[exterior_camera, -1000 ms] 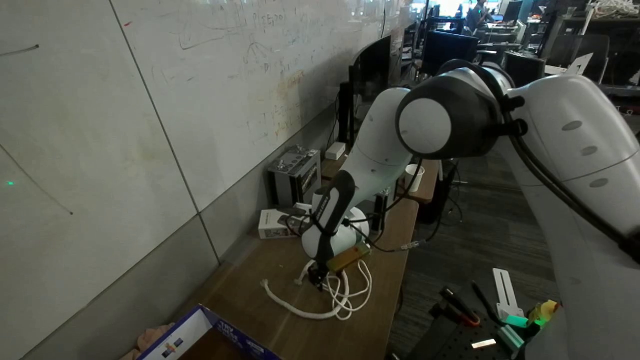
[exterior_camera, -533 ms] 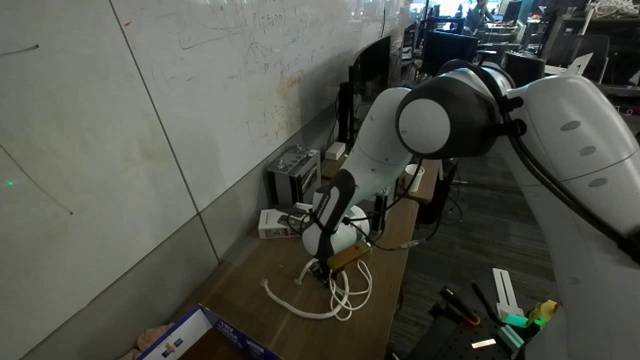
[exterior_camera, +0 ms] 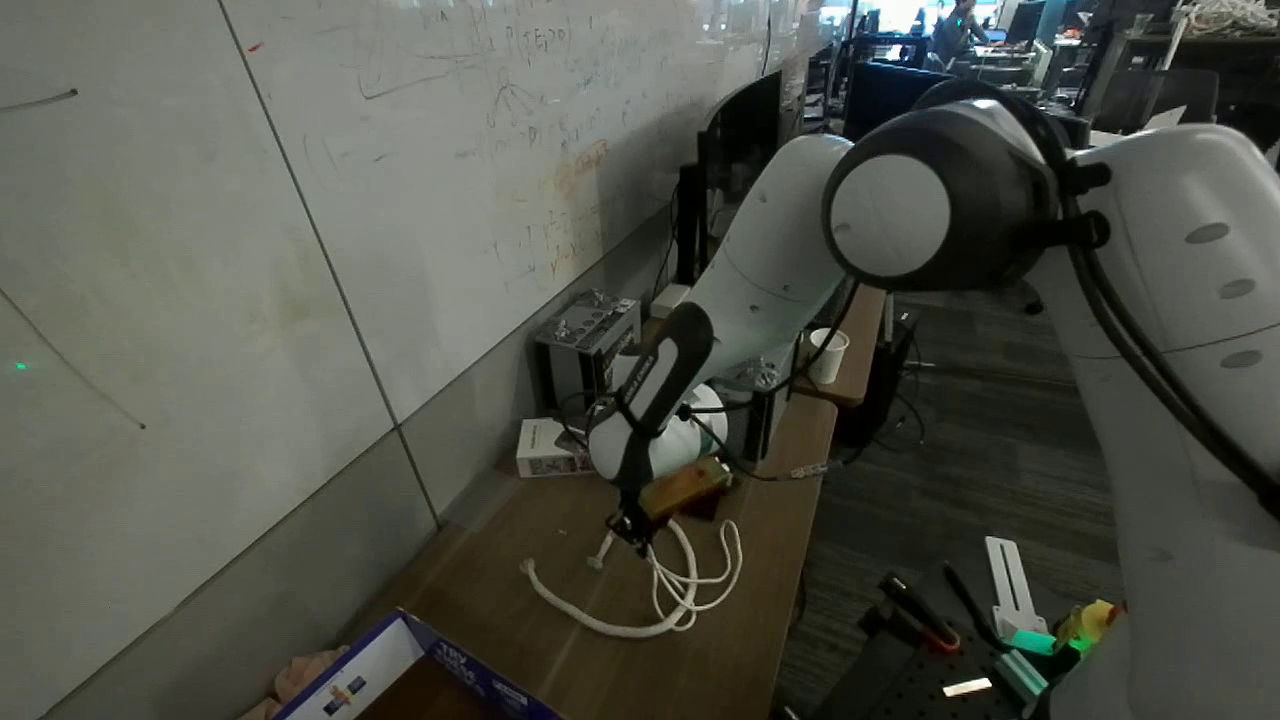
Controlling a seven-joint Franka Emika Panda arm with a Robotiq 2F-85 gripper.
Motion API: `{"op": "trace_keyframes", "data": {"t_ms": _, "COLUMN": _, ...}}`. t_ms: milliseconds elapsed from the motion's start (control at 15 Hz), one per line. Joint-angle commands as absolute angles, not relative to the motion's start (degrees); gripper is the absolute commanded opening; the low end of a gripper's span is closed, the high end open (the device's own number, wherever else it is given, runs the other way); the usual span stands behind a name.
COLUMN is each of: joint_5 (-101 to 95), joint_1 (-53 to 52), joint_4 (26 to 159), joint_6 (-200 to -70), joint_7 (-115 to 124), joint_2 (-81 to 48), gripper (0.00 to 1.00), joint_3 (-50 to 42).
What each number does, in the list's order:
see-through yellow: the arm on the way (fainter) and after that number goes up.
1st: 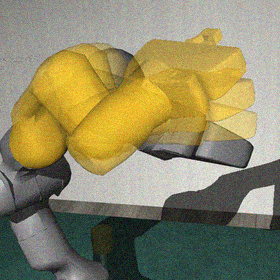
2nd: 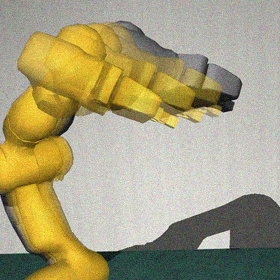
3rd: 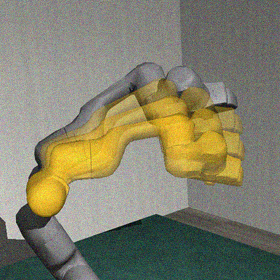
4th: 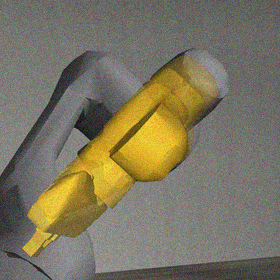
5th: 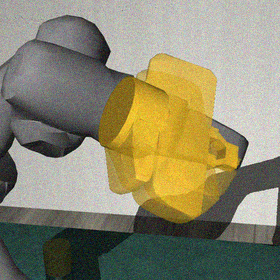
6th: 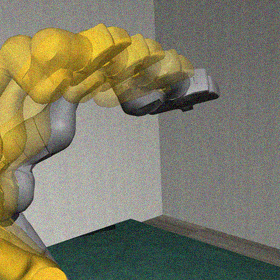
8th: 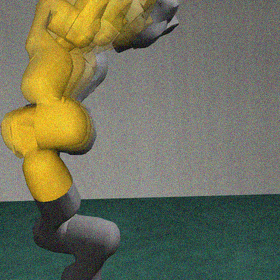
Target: Put the ropes in the blue box.
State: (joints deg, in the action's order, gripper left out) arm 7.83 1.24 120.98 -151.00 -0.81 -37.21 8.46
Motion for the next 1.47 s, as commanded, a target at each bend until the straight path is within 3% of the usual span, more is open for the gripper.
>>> {"op": "trace_keyframes", "data": {"t_ms": 0, "joint_5": 13.09, "joint_1": 5.45, "joint_4": 123.72, "joint_6": -143.33, "joint_7": -7.14, "joint_2": -26.39, "gripper": 0.03, "joint_3": 14.34}}
{"op": "trace_keyframes", "data": {"t_ms": 400, "joint_5": 21.72, "joint_1": 2.73, "joint_4": 120.36, "joint_6": -125.41, "joint_7": -11.06, "joint_2": -12.11, "gripper": 0.03, "joint_3": 16.08}}
{"op": "trace_keyframes", "data": {"t_ms": 933, "joint_5": 19.76, "joint_1": -7.87, "joint_4": 115.18, "joint_6": -116.71, "joint_7": 1.44, "joint_2": 4.44, "gripper": 0.03, "joint_3": 15.48}}
{"op": "trace_keyframes", "data": {"t_ms": 1400, "joint_5": 17.55, "joint_1": -15.09, "joint_4": 106.22, "joint_6": -111.74, "joint_7": 8.46, "joint_2": 3.97, "gripper": 0.03, "joint_3": 18.4}}
